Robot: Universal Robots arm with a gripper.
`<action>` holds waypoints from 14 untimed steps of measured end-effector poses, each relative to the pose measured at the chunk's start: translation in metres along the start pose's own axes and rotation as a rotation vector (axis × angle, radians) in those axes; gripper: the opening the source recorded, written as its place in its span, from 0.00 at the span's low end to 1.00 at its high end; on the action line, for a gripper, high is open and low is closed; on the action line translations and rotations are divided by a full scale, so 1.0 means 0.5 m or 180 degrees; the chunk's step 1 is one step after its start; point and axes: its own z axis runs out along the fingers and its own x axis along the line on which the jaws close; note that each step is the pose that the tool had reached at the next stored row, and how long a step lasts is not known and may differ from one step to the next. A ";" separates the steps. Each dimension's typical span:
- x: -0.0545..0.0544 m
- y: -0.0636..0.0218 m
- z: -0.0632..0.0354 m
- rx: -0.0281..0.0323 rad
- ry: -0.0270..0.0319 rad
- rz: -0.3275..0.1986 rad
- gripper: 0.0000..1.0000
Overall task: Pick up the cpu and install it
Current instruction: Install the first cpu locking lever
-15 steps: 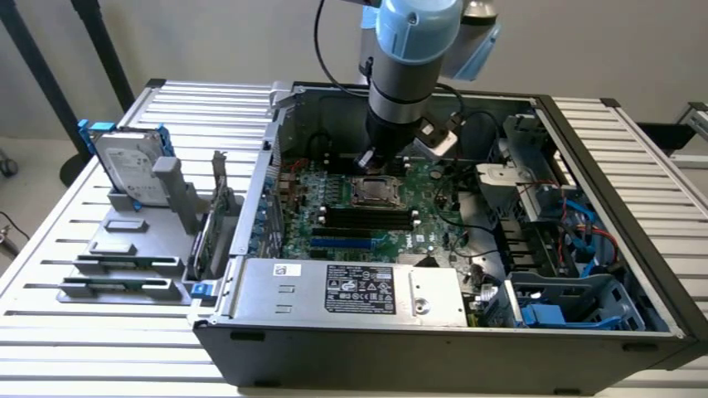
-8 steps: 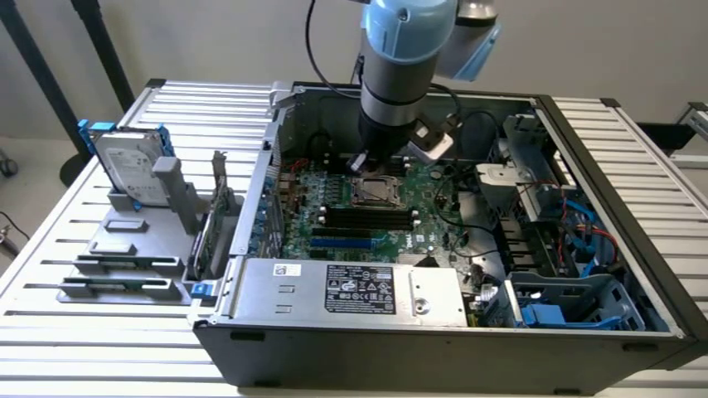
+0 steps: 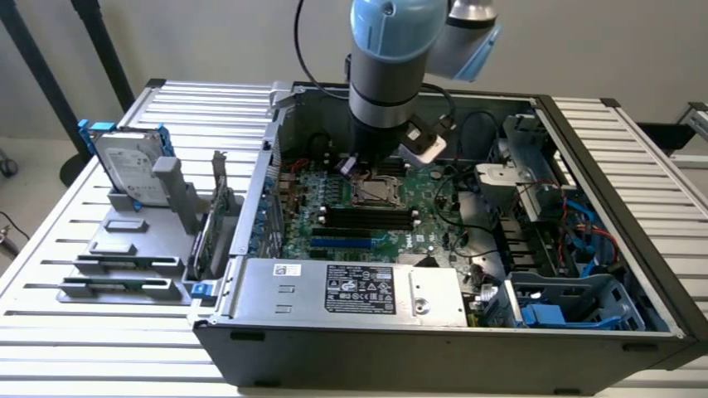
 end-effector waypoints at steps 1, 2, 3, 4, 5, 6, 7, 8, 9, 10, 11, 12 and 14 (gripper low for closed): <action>-0.004 0.000 -0.005 0.0000 0.0000 0.0000 0.11; -0.009 0.001 -0.009 0.0000 0.0000 0.0000 0.11; -0.013 0.002 -0.014 0.0000 -0.0001 -0.0001 0.11; -0.017 0.004 -0.019 0.0000 -0.0001 0.0000 0.11; -0.022 0.005 -0.023 0.0000 -0.0001 0.0000 0.11; -0.026 0.007 -0.027 0.0000 0.0000 0.0000 0.11; -0.030 0.009 -0.031 0.0000 0.0000 0.0000 0.11; -0.035 0.010 -0.034 0.0000 0.0000 0.0000 0.11; -0.040 0.012 -0.038 0.0000 0.0000 0.0000 0.11; -0.044 0.014 -0.040 0.0000 0.0000 0.0000 0.11; -0.049 0.016 -0.043 0.0000 0.0000 0.0000 0.11; -0.052 0.018 -0.046 0.0001 -0.0001 0.0000 0.11; -0.057 0.021 -0.048 0.0003 -0.0003 0.0001 0.11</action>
